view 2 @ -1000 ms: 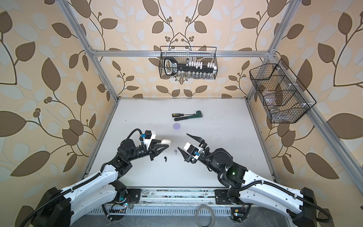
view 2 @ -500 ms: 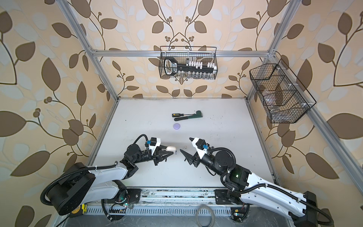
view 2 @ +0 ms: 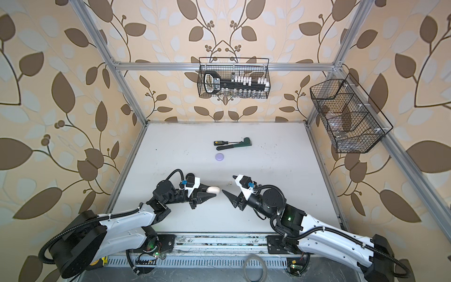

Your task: Insert the wireless bluetooth earbuds into the charging case

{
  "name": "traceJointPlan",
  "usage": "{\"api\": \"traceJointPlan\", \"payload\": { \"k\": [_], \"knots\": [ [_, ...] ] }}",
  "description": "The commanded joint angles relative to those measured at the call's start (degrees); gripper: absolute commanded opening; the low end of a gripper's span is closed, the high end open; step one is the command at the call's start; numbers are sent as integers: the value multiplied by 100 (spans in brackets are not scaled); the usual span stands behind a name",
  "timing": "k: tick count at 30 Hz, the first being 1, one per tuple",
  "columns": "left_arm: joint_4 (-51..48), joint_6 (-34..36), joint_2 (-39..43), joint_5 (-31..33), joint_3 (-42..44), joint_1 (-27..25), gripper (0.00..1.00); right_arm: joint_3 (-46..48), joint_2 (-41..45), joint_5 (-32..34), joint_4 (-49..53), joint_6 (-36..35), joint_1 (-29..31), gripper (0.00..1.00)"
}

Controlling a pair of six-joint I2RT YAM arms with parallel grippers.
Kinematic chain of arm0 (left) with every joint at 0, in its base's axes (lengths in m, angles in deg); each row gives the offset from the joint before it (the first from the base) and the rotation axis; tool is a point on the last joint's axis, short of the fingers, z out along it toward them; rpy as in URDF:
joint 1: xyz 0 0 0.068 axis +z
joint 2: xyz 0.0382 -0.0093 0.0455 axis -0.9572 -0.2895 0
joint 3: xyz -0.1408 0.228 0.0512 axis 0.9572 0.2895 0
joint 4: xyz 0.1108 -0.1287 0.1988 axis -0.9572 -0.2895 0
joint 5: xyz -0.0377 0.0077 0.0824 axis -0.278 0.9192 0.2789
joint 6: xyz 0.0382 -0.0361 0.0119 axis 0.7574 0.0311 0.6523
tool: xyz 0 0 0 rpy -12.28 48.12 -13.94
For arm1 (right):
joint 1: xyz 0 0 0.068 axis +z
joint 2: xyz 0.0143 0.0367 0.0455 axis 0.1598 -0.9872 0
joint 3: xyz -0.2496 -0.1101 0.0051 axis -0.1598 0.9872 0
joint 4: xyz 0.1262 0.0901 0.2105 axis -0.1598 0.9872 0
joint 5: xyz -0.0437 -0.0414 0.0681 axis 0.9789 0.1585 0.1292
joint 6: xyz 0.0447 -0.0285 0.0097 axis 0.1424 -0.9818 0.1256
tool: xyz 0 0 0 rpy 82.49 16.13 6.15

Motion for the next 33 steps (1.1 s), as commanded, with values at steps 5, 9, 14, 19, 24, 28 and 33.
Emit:
{"api": "traceJointPlan", "payload": {
  "k": [5, 9, 14, 19, 24, 28, 33],
  "knots": [
    [-566, 552, 487, -190, -192, -202, 0, 225, -347, -398, -878, 190, -9, 70],
    [-714, 640, 511, -268, -239, -284, 0, 112, -485, -468, -760, 206, 22, 69],
    [-796, 689, 485, -348, -293, -339, 0, 127, -529, -458, -828, 200, 47, 69],
    [-877, 713, 493, -375, -330, -365, 0, 99, -759, -727, -897, 97, 54, 68],
    [-960, 722, 519, -324, -342, -366, 0, 93, -897, -1136, -996, -91, 122, 67],
    [-1119, 734, 537, -278, -402, -366, 0, 109, -899, -1196, -996, -199, 184, 67],
    [-1124, 731, 568, -328, -402, -366, 0, 93, -1056, -1014, -927, -331, 188, 67]
  ]
}}
